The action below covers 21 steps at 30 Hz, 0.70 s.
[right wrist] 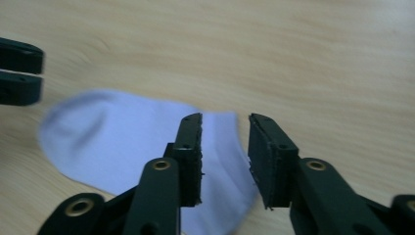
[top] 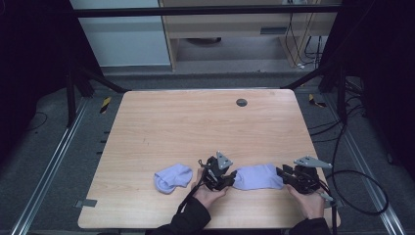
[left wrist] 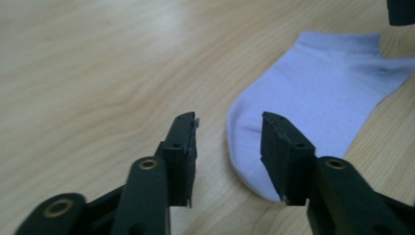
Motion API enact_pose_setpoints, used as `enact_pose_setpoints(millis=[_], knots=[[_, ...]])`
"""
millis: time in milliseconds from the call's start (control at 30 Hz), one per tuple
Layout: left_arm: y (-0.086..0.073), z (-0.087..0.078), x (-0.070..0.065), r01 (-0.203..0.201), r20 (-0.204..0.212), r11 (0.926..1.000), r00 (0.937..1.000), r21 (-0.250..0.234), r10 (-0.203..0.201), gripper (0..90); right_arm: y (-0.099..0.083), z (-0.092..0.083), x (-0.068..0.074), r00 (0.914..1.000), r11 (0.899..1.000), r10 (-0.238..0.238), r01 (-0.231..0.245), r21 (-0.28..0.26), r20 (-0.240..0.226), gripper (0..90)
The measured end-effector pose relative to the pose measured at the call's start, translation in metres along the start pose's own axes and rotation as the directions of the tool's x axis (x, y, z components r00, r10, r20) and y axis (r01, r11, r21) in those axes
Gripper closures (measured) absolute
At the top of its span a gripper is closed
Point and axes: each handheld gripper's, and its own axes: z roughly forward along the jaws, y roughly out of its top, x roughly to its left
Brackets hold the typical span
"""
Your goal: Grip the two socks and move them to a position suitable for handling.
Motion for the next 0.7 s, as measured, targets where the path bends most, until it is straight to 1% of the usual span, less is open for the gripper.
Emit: enact_pose_setpoints(millis=[33,67,100,133,200,267,300,367,400,467,533,567,633,667,700], knots=[[0.002,-0.005,0.003,-0.004,-0.001,0.9999,1.0000,-0.013,0.004,53.3,0.002,-0.001,0.002,0.9998,1.000,0.008,-0.009,-0.022,-0.021,63.5],[0.004,-0.010,0.007,-0.011,-0.002,0.9997,0.9999,-0.023,0.011,50.4,0.004,-0.002,0.004,0.9995,0.999,-0.004,0.003,-0.034,-0.030,62.1],[0.006,-0.015,0.010,-0.014,-0.004,0.9994,0.9999,-0.031,0.014,45.9,0.008,-0.002,0.009,0.9987,0.998,-0.024,0.022,-0.053,-0.045,59.0],[0.008,-0.020,0.014,-0.014,-0.001,0.9993,0.9999,-0.036,0.014,44.1,0.009,-0.002,0.011,0.9981,0.998,-0.029,0.026,-0.057,-0.055,59.0],[0.011,-0.031,0.023,-0.010,0.019,0.9992,0.9998,-0.040,0.010,42.5,0.010,-0.001,0.014,0.9975,0.998,-0.037,0.034,-0.059,-0.060,54.7],[0.011,-0.043,0.032,-0.009,0.021,0.9985,0.9997,-0.054,0.010,40.1,0.013,0.000,0.019,0.9960,0.997,-0.059,0.055,-0.057,-0.068,52.7],[0.011,-0.051,0.038,-0.011,0.012,0.9982,0.9999,-0.059,0.012,39.8,0.014,0.001,0.022,0.9947,0.996,-0.073,0.069,-0.056,-0.072,51.9],[0.009,-0.062,0.046,-0.011,-0.002,0.9975,0.9999,-0.070,0.011,38.4,0.017,0.003,0.028,0.9927,0.995,-0.084,0.080,-0.056,-0.086,49.8],[0.007,-0.069,0.053,-0.011,-0.015,0.9970,0.9998,-0.077,0.010,37.7,0.018,0.004,0.030,0.9910,0.994,-0.096,0.091,-0.060,-0.092,49.0],[0.003,-0.079,0.062,0.005,-0.022,0.9967,0.9997,-0.082,-0.006,36.6,0.021,0.006,0.038,0.9873,0.992,-0.120,0.115,-0.057,-0.104,47.0],[-0.002,-0.089,0.071,0.009,-0.042,0.9962,0.9990,-0.087,-0.013,35.6,0.023,0.008,0.044,0.9828,0.989,-0.139,0.132,-0.060,-0.122,46.4],[-0.005,-0.094,0.075,0.007,-0.054,0.9959,0.9985,-0.091,-0.012,35.1,0.025,0.009,0.047,0.9794,0.987,-0.156,0.149,-0.061,-0.129,46.0],[-0.011,-0.103,0.084,0.014,-0.077,0.9953,0.9968,-0.095,-0.021,34.4,0.027,0.011,0.055,0.9742,0.982,-0.185,0.177,-0.068,-0.129,44.4],[-0.015,-0.107,0.088,0.021,-0.088,0.9953,0.9957,-0.094,-0.030,34.2,0.029,0.012,0.059,0.9726,0.981,-0.188,0.180,-0.069,-0.136,43.8],[-0.018,-0.110,0.092,0.023,-0.097,0.9954,0.9947,-0.093,-0.032,34.0,0.033,0.015,0.066,0.9686,0.979,-0.199,0.188,-0.081,-0.149,42.3]])
